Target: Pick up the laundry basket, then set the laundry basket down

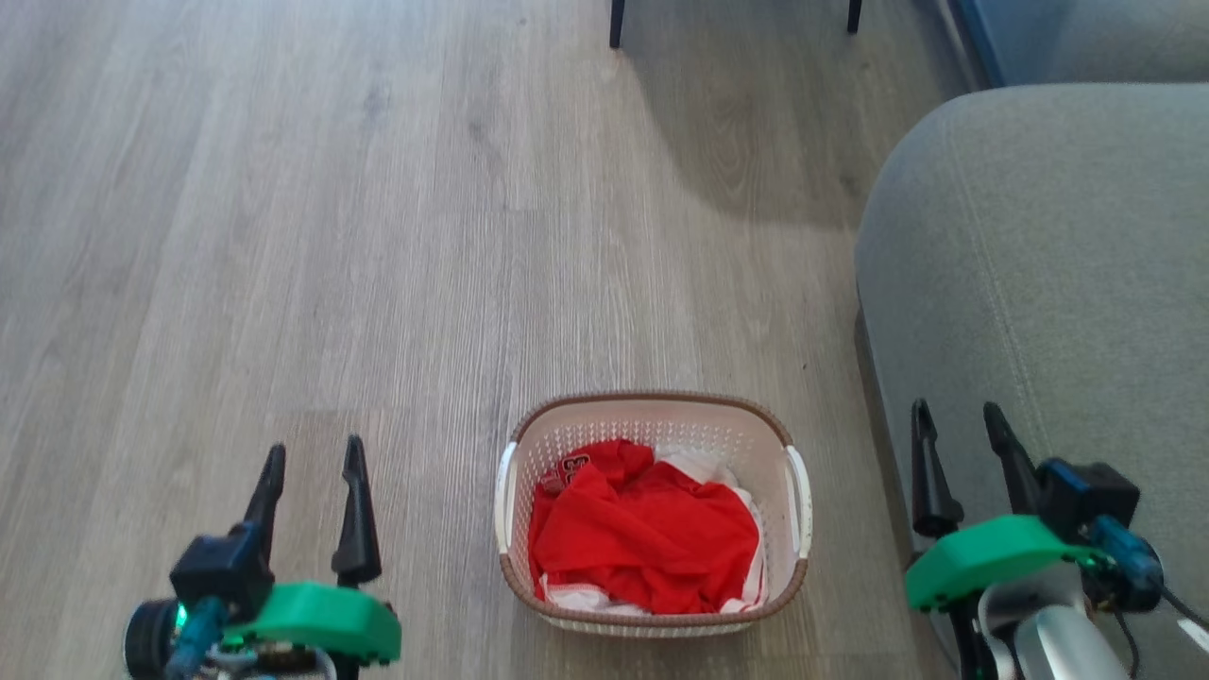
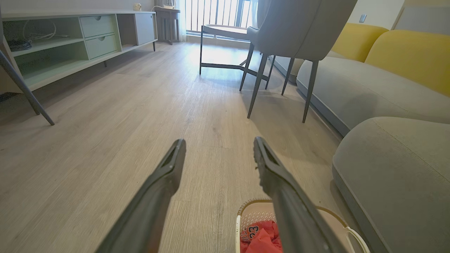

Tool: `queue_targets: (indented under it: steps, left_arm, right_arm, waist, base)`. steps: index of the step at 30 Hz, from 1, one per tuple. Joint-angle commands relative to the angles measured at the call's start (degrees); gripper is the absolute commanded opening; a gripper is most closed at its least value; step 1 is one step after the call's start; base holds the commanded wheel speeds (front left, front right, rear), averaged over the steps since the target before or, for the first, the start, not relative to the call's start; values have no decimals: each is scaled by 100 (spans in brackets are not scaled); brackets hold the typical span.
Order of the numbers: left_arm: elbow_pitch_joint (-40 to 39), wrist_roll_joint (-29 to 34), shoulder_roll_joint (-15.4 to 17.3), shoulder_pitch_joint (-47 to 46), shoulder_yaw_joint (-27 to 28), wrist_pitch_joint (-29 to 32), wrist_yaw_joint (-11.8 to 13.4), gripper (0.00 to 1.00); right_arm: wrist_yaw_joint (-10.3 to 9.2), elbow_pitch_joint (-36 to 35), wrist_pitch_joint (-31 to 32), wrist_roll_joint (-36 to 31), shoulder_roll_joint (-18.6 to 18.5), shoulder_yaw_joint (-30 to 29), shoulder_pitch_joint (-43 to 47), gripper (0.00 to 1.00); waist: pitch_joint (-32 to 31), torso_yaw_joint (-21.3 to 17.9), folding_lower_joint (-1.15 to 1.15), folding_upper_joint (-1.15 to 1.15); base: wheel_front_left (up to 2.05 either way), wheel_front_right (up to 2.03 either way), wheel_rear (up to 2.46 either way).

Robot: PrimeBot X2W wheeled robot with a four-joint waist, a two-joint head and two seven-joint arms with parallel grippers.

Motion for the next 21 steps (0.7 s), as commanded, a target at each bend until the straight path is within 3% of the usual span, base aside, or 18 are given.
queue_targets:
  steps: [1,21]
  left_arm:
    - [-222,86,-7,-85,223,-53,-7,100]
    - [-149,223,-20,230,309,-53,-32,100]
  right_arm:
    - [-10,-248,-69,-64,-16,86,-59,100]
    - [-10,-276,-69,-56,-16,58,205,100]
  waist:
    - [-75,1,1,0]
    - [-336,-37,1,0]
  base:
    - [0,0,0]
    - [0,0,0]
